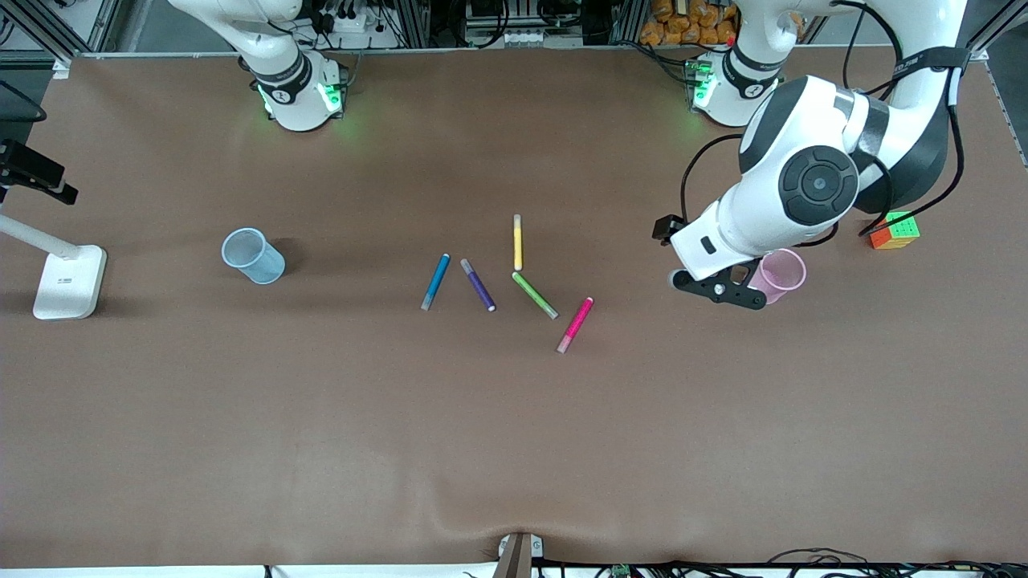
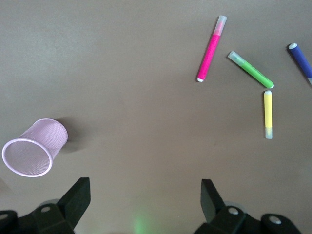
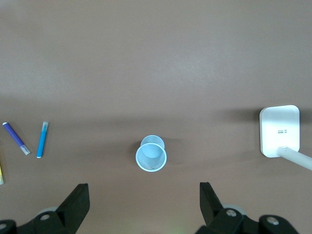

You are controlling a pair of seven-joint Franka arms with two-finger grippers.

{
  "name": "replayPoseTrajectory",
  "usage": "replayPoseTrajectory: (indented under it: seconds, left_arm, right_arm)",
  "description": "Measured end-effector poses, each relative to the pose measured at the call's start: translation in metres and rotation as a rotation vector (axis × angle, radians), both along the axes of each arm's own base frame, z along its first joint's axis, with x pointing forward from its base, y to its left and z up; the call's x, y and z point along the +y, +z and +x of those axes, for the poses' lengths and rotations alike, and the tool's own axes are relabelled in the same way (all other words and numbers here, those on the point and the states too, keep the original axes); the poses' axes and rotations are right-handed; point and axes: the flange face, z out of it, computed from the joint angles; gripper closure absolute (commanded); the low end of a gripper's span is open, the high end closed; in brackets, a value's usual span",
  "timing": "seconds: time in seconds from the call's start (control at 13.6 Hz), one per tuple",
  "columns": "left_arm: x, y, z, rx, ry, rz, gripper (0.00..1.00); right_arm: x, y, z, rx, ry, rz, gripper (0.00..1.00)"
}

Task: Place pink and blue markers in matching cups
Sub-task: 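Move the left gripper down past the pink cup toward the markers, then grasp the pink marker with the left gripper while the right gripper reaches the blue marker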

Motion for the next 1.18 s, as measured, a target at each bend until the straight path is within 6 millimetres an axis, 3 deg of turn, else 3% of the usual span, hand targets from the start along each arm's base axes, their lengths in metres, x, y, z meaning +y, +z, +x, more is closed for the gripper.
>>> replayPoseTrajectory:
  seconds: [0.29,0.52,0.74,0.96,1.18]
  left_arm:
    - [-0.019,-0.027,0.006,-0.014,-0.019,-0.02,0.0]
    - [-0.057,-0.074,0.011,-0.038,-0.059,-0.052,0.0]
    - [-0.101,-0.118,0.005,-0.083,-0.145,-0.042,0.11]
    - [-0.134,-0.145,0.008,-0.125,-0.23,-0.004,0.15]
    - [-0.15,-0.171,0.02,-0.172,-0.239,-0.034,0.18]
  right_arm:
    - [0.018,0.001,0.001,-0.002,0.033,-0.002,0.0]
    - [0.016,0.002,0.001,-0.003,0.029,-0.002,0.0]
    - [0.015,0.002,0.001,-0.004,0.028,-0.002,0.0]
    - [0.015,0.003,0.001,-0.007,0.028,-0.005,0.0]
    - [0.013,0.005,0.002,-0.008,0.024,-0.006,0.0]
